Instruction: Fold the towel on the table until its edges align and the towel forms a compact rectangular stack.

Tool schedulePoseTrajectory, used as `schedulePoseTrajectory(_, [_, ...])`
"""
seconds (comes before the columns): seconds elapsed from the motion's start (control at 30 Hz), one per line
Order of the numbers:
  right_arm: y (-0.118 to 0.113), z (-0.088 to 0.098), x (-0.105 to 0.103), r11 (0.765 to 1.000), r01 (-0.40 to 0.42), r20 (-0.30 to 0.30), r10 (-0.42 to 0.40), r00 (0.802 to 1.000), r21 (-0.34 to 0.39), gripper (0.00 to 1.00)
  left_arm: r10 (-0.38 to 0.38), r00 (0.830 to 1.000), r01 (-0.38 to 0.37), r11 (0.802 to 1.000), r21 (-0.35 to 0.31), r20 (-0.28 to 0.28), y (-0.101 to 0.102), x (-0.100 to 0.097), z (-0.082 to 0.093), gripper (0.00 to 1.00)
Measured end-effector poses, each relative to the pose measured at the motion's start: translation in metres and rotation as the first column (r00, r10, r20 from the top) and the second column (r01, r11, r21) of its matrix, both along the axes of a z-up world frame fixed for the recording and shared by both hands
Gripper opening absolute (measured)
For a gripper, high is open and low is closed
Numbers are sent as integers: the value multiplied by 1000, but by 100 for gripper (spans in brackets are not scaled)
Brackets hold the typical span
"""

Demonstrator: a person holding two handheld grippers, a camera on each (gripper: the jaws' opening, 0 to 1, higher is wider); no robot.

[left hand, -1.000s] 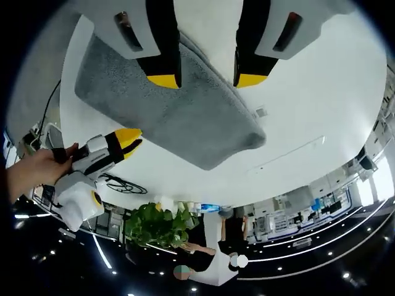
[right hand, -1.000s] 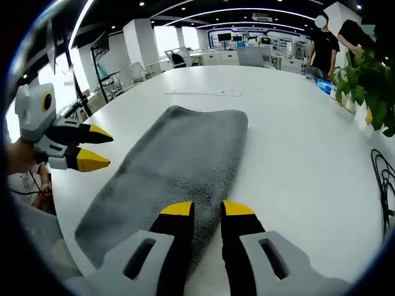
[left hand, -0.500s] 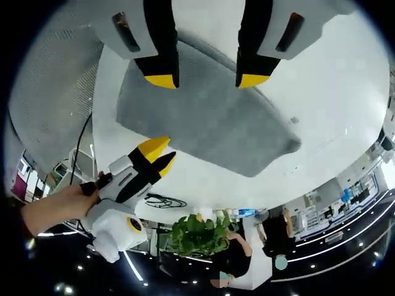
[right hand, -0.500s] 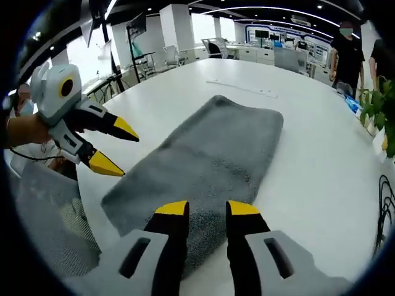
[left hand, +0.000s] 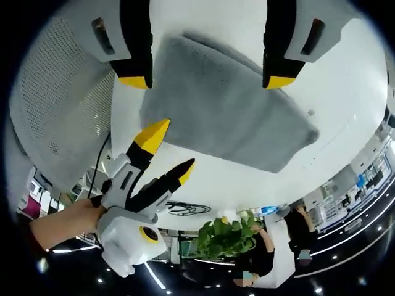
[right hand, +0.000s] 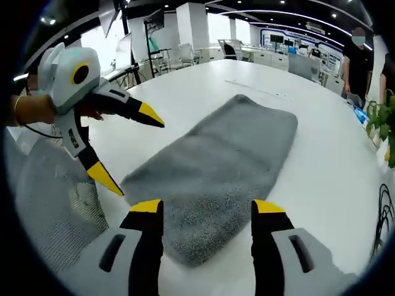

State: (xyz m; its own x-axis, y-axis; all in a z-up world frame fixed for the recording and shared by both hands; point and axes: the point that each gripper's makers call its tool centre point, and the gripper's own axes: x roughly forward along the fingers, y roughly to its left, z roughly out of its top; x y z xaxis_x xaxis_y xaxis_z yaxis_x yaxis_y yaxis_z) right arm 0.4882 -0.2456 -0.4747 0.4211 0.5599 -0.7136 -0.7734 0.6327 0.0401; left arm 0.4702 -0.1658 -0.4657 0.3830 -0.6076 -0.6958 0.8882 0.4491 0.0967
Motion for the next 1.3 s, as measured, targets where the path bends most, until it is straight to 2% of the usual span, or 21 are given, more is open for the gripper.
schedulePoseTrajectory(0.03, [1,-1,-3,1000,-23,6,23,1000,-14,56,-11,1000,11,1000,10,4,4,3,-2,75])
schedulePoseTrajectory(0.1, [2,0,-11,993,-94,43,97,994,-75,51,-37,999,36,998,47,8,2,-5,-5,75])
schedulePoseTrajectory(0.13, [6,1,-13,987,-132,72,139,988,-92,49,-41,999,40,998,49,13,0,-7,-5,73])
schedulePoseTrajectory(0.2, [11,1,-22,978,-178,85,187,979,-109,48,-67,998,65,996,68,19,-3,-15,-6,67])
schedulePoseTrajectory(0.37, [19,-4,-38,961,-239,88,253,964,-139,47,-105,994,104,990,100,13,-7,-21,-16,58])
schedulePoseTrajectory(0.5, [18,-19,-44,947,-278,65,291,954,-160,43,-123,992,122,988,96,4,-13,-24,-17,52])
schedulePoseTrajectory(0.57, [18,-24,-46,946,-284,55,295,954,-156,40,-129,992,128,987,94,2,-14,-24,-18,50])
schedulePoseTrajectory(0.67, [16,-24,-50,948,-279,43,288,957,-153,37,-139,990,141,986,84,-22,-17,-27,-21,41])
schedulePoseTrajectory(0.87, [13,-31,-49,953,-261,23,267,963,-153,33,-174,983,179,979,92,-61,-22,-33,-35,34])
schedulePoseTrajectory(1.07, [12,-39,-50,950,-269,11,274,962,-160,32,-183,981,190,975,115,-68,-25,-35,-46,33])
schedulePoseTrajectory(1.3, [11,-46,-46,955,-254,20,260,965,-155,28,-163,984,171,979,113,-76,-24,-29,-50,29])
